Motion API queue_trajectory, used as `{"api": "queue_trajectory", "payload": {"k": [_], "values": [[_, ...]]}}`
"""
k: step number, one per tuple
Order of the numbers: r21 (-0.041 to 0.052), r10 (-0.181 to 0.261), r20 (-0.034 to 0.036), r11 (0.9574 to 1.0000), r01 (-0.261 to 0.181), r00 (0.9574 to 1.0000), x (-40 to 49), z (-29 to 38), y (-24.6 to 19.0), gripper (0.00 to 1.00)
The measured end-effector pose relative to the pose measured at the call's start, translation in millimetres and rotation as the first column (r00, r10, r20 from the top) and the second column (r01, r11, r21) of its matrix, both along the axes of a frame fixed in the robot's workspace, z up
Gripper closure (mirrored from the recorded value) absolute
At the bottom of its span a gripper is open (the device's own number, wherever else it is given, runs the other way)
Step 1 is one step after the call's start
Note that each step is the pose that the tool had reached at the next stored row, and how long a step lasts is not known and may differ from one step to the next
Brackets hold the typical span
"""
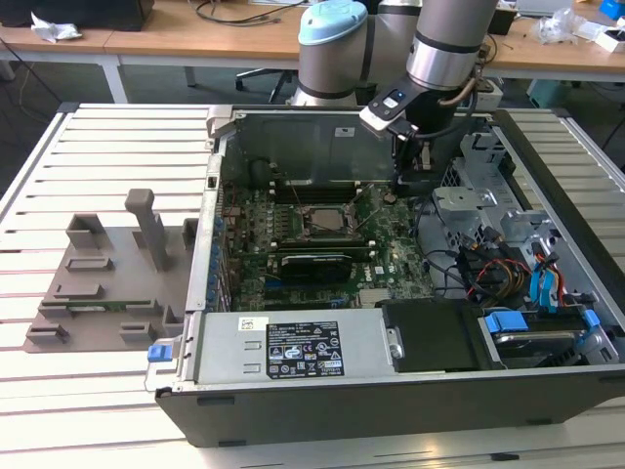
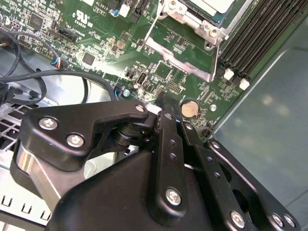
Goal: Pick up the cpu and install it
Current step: 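Close the cpu cover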
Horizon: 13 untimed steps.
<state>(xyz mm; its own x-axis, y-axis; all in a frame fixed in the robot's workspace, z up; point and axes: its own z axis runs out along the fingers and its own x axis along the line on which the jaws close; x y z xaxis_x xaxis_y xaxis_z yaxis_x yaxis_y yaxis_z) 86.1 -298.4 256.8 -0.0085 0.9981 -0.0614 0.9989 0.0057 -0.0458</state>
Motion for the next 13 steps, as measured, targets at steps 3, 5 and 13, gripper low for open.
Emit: {"api": "queue_trajectory", "payload": {"k": [3,5,13], "values": [[0.0001,0.000,0.0000,1.0000,0.000,1.0000,-2.5,-0.1,0.0,0.89],[0.0000,0.000,0.0000,1.0000,0.000,1.0000,-4.7,0.0,0.0,0.89],[0.0000,0.000,0.0000,1.0000,0.000,1.0000,-13.7,-0.2,0.0,0.89]]}}
